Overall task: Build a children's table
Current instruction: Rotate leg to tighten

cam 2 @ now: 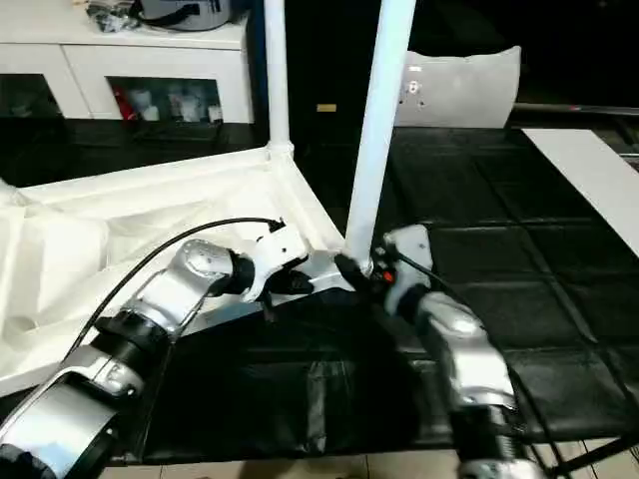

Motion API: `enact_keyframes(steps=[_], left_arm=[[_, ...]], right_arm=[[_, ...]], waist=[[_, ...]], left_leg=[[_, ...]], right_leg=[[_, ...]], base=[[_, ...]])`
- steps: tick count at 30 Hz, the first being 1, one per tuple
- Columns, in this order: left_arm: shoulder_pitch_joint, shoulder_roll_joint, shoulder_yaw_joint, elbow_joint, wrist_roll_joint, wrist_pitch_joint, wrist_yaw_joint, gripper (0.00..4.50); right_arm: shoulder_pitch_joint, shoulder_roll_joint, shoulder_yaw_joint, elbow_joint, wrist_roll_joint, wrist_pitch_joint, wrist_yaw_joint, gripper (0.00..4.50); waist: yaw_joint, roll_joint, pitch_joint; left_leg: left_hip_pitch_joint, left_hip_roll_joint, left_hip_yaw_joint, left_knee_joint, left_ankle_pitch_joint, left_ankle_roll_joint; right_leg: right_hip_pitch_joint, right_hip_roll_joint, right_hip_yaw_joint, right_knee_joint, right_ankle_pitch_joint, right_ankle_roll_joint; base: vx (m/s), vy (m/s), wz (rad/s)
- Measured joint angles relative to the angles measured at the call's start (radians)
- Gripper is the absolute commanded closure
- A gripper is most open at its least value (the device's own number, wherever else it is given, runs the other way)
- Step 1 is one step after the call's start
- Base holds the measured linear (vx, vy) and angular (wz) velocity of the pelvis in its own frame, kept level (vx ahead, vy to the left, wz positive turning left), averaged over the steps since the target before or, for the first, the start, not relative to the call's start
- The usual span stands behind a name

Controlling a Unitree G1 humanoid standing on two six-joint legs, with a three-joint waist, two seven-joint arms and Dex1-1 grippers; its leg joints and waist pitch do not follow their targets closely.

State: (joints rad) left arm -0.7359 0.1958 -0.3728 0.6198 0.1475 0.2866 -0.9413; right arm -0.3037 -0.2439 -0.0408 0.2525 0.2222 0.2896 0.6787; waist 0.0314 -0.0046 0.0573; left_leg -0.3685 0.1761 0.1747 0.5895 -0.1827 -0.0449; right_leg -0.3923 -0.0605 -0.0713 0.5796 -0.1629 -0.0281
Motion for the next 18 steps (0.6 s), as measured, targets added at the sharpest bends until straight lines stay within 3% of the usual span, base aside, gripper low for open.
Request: enact_keyframes(steps=[8,13,18], left_arm=[[0.035,0.11,-0.03,-0.018,-0.033,-0.151,-0.187,4.5],[0.06,0.158,-0.055,-0.053,-0.048,-0.234,-0.313,4.5],[0.07,0.177,-0.071,-0.062,-0.068,-0.297,-0.381,4.5]], right_arm=[[0.001,-0.183,0.062,0.008,0.01,-0.105,0.305,0.56],[-0.032,-0.208,0.091,0.075,0.022,-0.151,0.452,0.56],[-0.043,-0.245,0.129,0.088,0.059,-0.132,0.616,1.02]], waist=[[0.008,0.003,-0.001],[0.03,0.003,-0.001],[0.05,0.003,-0.001]], left_leg=[[0.0,0.001,0.0,-0.001,0.0,0.0],[0.0,0.001,0.0,0.0,0.0,0.0],[0.0,0.001,0.001,0.001,0.0,0.0]], right_leg=[[0.0,0.001,-0.001,0.0,0.0,0.0],[0.002,0.0,0.0,0.0,0.0,0.0],[0.003,-0.001,0.0,0.0,0.0,0.0]], base=[[0.0,0.0,0.0],[0.0,0.0,0.0],[0.0,0.0,0.0]])
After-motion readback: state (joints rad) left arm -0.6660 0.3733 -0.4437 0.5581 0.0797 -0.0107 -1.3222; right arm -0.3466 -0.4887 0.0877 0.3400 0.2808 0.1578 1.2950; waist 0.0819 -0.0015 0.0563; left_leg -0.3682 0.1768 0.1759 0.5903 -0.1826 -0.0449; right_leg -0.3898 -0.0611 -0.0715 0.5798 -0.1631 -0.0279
